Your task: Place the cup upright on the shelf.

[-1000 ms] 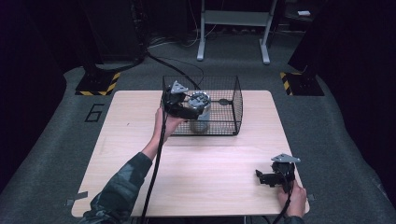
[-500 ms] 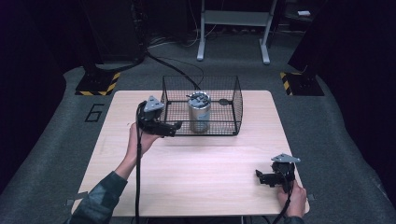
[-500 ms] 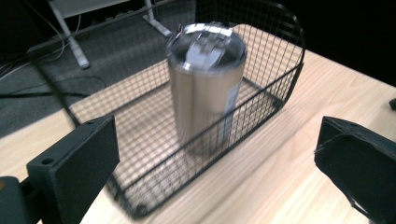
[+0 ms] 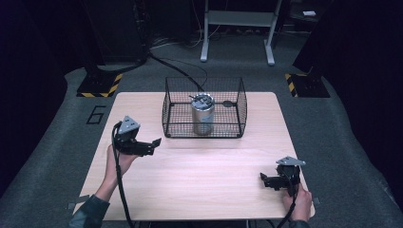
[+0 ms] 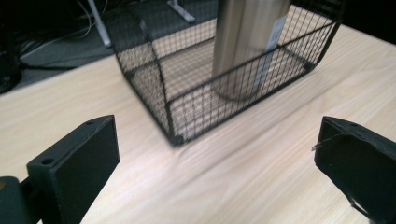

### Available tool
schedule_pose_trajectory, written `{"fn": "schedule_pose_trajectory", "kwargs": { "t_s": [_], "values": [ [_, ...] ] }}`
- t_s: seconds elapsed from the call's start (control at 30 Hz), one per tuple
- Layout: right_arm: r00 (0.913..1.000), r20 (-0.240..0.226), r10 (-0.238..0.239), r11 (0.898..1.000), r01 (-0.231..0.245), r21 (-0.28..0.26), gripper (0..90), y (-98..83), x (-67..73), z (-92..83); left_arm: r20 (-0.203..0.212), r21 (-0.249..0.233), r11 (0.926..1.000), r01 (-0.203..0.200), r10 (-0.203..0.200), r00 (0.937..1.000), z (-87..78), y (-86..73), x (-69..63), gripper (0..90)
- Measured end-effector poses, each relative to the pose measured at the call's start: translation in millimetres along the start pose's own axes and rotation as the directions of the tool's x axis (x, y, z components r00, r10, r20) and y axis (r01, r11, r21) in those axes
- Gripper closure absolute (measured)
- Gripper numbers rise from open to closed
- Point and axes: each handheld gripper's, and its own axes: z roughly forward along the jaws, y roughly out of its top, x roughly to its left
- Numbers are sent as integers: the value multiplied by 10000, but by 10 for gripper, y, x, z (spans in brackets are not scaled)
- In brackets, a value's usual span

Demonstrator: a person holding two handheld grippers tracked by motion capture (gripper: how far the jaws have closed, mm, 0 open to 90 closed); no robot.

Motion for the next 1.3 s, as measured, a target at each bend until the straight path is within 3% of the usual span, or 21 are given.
{"fn": "schedule_pose_trajectory", "kwargs": {
  "t_s": [0.03, 0.3, 0.37, 0.47, 0.6, 0.7, 1.0, 1.03, 1.07, 1.13, 1.3],
  "values": [
    [10000, 4, 4, 10000, -4, -3, 0, 0, 0, 0, -117, 86, 9999, 150, -149, 9998, -27, -117, 40, 2],
    [10000, 24, 31, 10000, -31, -4, 0, -1, 4, -1, -327, 662, 9943, 837, -817, 9961, -65, -574, 198, 2],
    [10000, 24, 23, 10000, -23, 1, 0, -1, 3, -1, -328, 793, 9895, 1210, -1187, 9924, -70, -749, 254, 2],
    [10000, 28, 35, 10000, -35, -3, 0, -1, 4, -1, -490, 934, 9853, 1429, -1388, 9891, -70, -918, 298, 1],
    [10000, 41, 34, 10000, -34, 62, 0, 0, 6, -4, -716, 1201, 9800, 1588, -1510, 9859, -58, -1103, 346, 1],
    [10000, 47, 32, 10000, -33, 46, 0, 0, 5, -3, -989, 1630, 9707, 1768, -1622, 9818, -24, -1310, 392, 2],
    [10000, 39, 38, 10000, -38, 35, 0, 0, 5, -3, -1232, 1728, 9719, 1601, -1399, 9825, 58, -1544, 377, 2],
    [10000, 54, 37, 10000, -37, 19, 0, -1, 5, -1, -1232, 1728, 9719, 1601, -1399, 9825, 58, -1544, 377, 3],
    [10000, 47, 38, 10000, -38, 36, 0, -1, 5, -2, -1477, 2156, 9647, 1512, -1208, 9816, 93, -1547, 350, 10],
    [10000, 29, 37, 10000, -37, 24, 0, 0, 4, -2, -1530, 2073, 9682, 1399, -1092, 9822, 99, -1551, 342, 10],
    [10000, 27, 45, 10000, -46, 0, 0, -1, 3, -2, -1533, 2112, 9667, 1448, -1136, 9816, 102, -1550, 348, 10]
  ]
}}
